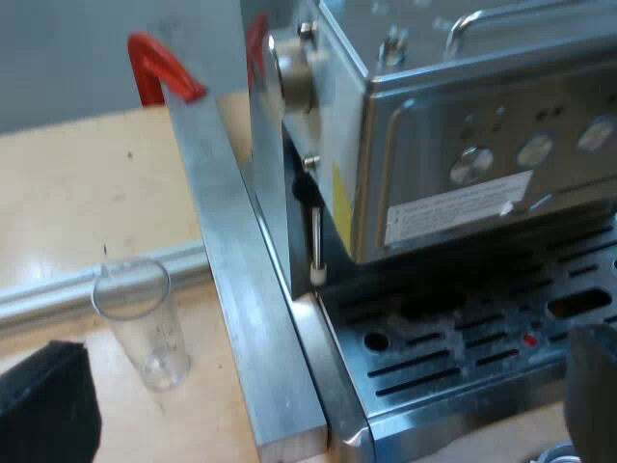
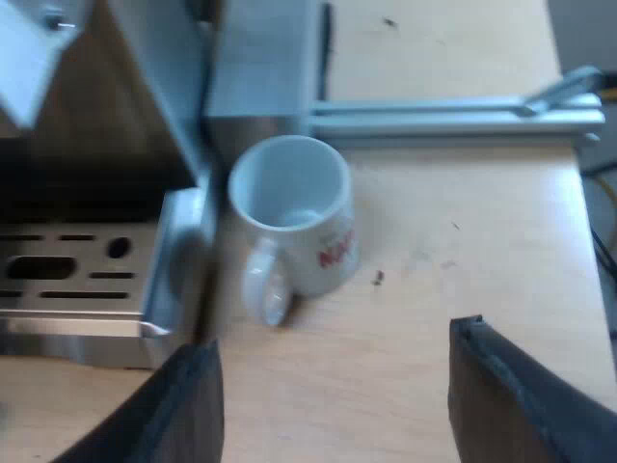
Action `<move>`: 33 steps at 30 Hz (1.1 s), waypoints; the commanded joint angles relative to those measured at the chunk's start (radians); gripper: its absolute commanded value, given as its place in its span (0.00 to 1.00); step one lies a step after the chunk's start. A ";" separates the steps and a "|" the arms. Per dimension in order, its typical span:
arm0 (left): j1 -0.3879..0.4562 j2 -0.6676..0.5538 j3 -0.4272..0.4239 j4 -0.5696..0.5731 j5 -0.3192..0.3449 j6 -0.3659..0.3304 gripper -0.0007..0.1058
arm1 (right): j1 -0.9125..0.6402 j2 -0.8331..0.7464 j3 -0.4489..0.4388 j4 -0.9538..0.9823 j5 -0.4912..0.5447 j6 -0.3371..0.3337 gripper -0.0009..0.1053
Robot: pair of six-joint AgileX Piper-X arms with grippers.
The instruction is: Grind coffee beans and then tamp
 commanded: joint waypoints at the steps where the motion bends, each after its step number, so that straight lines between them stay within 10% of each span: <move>1: -0.004 -0.067 -0.006 0.015 -0.007 -0.005 1.00 | 0.025 -0.070 -0.011 0.003 -0.017 -0.012 0.52; 33: -0.004 -0.632 0.110 0.333 -0.043 0.067 1.00 | 0.029 -0.490 -0.009 0.166 -0.025 0.029 0.52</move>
